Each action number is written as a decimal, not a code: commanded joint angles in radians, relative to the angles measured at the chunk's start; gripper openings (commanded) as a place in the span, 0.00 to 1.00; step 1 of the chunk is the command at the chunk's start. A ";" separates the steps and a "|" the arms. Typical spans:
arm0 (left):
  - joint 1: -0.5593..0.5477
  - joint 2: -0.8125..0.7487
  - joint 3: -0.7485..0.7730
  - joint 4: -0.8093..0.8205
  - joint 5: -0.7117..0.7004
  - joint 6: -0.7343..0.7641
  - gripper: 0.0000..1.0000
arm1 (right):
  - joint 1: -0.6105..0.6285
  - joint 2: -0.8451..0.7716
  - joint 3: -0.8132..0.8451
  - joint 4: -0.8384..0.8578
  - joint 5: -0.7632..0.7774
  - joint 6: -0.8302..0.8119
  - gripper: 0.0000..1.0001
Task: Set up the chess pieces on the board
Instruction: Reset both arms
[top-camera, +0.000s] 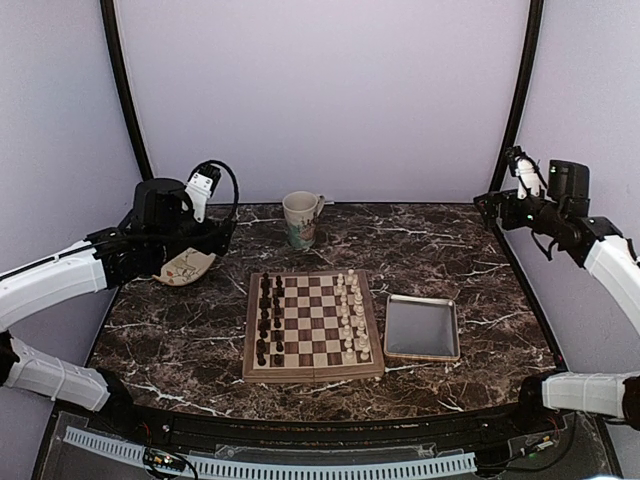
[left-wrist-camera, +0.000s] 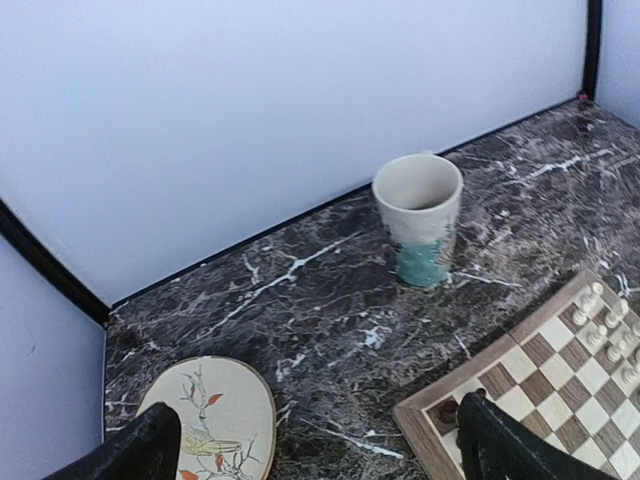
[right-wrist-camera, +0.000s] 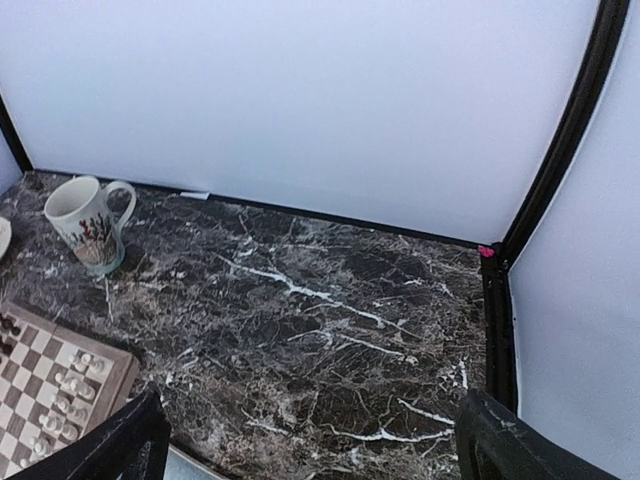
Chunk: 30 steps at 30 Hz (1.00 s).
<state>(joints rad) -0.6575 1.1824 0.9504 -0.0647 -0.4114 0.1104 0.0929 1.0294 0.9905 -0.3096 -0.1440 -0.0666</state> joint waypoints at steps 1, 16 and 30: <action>0.033 -0.055 -0.036 0.145 -0.111 -0.086 0.99 | -0.062 -0.067 -0.068 0.132 -0.018 0.092 1.00; 0.103 -0.034 0.044 0.014 -0.108 -0.066 0.99 | -0.128 -0.084 0.044 0.085 0.012 0.074 1.00; 0.104 -0.046 0.058 -0.014 -0.074 -0.064 0.99 | -0.131 0.003 0.111 0.041 -0.055 0.087 1.00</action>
<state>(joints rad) -0.5587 1.1515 0.9833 -0.0624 -0.4946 0.0338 -0.0322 1.0355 1.0714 -0.2535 -0.1665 0.0345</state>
